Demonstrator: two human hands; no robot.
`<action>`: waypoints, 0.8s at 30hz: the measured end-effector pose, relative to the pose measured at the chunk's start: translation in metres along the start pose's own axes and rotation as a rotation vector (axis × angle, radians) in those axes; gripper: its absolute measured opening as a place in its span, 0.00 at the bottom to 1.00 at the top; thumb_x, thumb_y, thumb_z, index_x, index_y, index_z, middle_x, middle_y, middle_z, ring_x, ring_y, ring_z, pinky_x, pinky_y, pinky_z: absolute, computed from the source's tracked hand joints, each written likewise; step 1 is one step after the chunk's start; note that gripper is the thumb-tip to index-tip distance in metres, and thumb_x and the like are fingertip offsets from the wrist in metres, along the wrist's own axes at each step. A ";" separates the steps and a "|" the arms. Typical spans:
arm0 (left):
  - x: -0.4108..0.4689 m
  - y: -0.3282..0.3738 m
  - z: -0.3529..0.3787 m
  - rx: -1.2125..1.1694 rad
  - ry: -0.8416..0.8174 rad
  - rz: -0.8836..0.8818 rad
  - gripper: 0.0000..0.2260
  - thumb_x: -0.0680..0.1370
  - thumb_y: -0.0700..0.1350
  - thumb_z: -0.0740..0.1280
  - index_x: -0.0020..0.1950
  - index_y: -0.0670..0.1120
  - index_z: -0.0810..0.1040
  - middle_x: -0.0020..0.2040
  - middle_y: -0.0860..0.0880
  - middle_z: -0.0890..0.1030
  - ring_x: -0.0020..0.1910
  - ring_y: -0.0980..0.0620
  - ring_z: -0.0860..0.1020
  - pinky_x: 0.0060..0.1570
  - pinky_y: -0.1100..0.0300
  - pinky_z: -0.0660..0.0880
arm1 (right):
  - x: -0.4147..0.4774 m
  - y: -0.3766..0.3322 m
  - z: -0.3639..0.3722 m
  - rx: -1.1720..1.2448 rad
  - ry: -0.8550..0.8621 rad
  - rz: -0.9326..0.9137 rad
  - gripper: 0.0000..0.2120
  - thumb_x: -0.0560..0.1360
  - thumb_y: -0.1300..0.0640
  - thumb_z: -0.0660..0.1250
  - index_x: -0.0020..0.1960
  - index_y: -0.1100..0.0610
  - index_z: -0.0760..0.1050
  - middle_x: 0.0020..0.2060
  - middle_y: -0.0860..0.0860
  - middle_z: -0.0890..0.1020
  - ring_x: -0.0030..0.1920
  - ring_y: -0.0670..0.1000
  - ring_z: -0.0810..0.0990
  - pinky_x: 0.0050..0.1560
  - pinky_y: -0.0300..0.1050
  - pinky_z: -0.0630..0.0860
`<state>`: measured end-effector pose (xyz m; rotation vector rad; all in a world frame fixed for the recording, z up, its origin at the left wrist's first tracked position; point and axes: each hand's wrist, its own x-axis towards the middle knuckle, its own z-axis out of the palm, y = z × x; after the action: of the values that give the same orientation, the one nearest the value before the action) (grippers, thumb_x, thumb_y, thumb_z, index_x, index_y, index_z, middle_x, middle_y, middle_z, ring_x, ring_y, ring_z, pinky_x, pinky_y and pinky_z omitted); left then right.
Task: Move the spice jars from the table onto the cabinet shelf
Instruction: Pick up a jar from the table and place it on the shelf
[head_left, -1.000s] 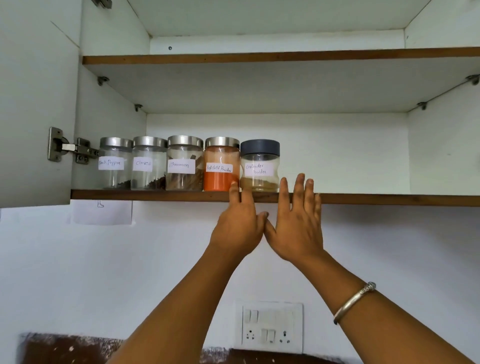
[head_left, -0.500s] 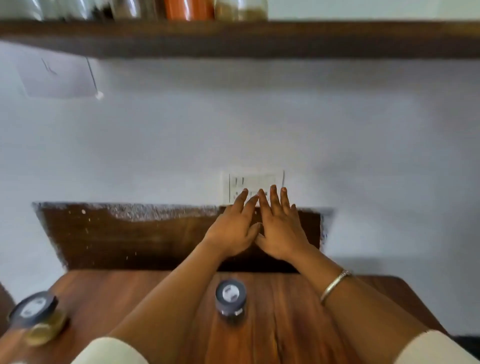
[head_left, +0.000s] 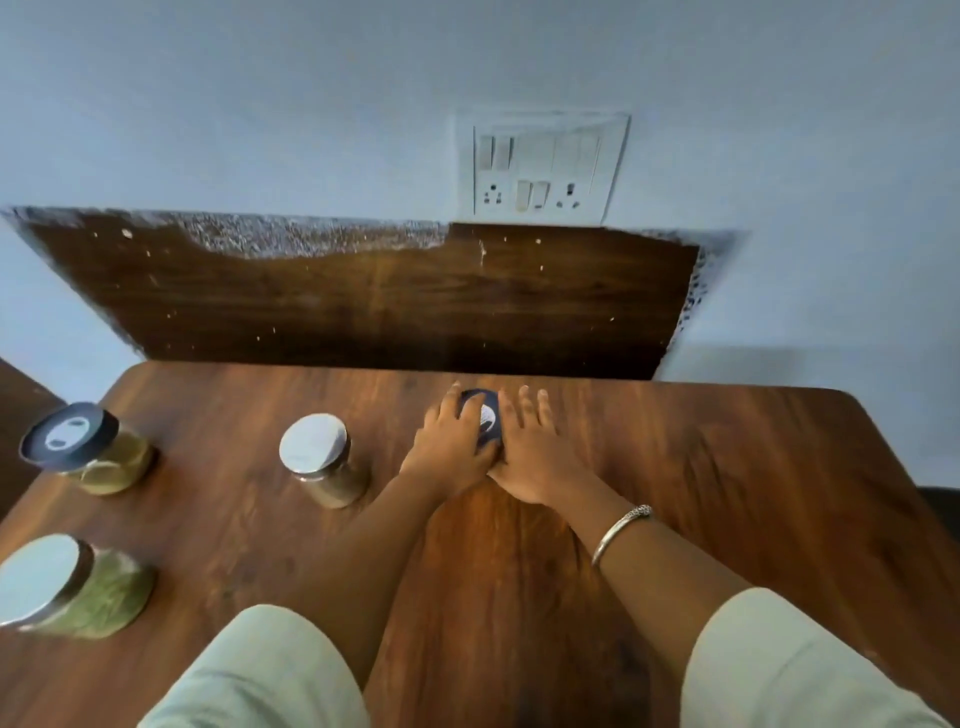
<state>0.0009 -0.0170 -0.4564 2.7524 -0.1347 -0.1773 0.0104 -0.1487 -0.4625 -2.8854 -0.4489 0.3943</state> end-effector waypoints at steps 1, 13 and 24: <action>0.000 -0.005 0.007 -0.006 -0.003 -0.038 0.27 0.78 0.54 0.61 0.74 0.49 0.57 0.77 0.44 0.50 0.75 0.40 0.54 0.70 0.46 0.61 | 0.002 -0.002 0.007 0.024 -0.022 0.012 0.42 0.78 0.40 0.58 0.77 0.55 0.35 0.77 0.57 0.40 0.76 0.60 0.35 0.74 0.55 0.41; 0.003 -0.020 0.046 -0.410 0.006 -0.181 0.30 0.78 0.45 0.63 0.76 0.52 0.51 0.74 0.43 0.57 0.70 0.42 0.66 0.67 0.49 0.69 | 0.012 -0.003 0.033 0.300 0.114 0.052 0.37 0.77 0.54 0.65 0.77 0.53 0.45 0.71 0.57 0.66 0.69 0.56 0.68 0.64 0.47 0.70; -0.035 0.000 0.008 -0.937 0.177 -0.010 0.31 0.77 0.45 0.66 0.74 0.52 0.52 0.70 0.50 0.67 0.67 0.52 0.70 0.59 0.65 0.71 | -0.032 0.010 0.006 0.900 0.284 0.064 0.40 0.65 0.42 0.74 0.72 0.48 0.60 0.68 0.48 0.70 0.66 0.49 0.72 0.63 0.51 0.75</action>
<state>-0.0353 -0.0159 -0.4603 1.8217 0.0155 0.0113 -0.0183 -0.1677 -0.4636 -2.0284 -0.0813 0.1292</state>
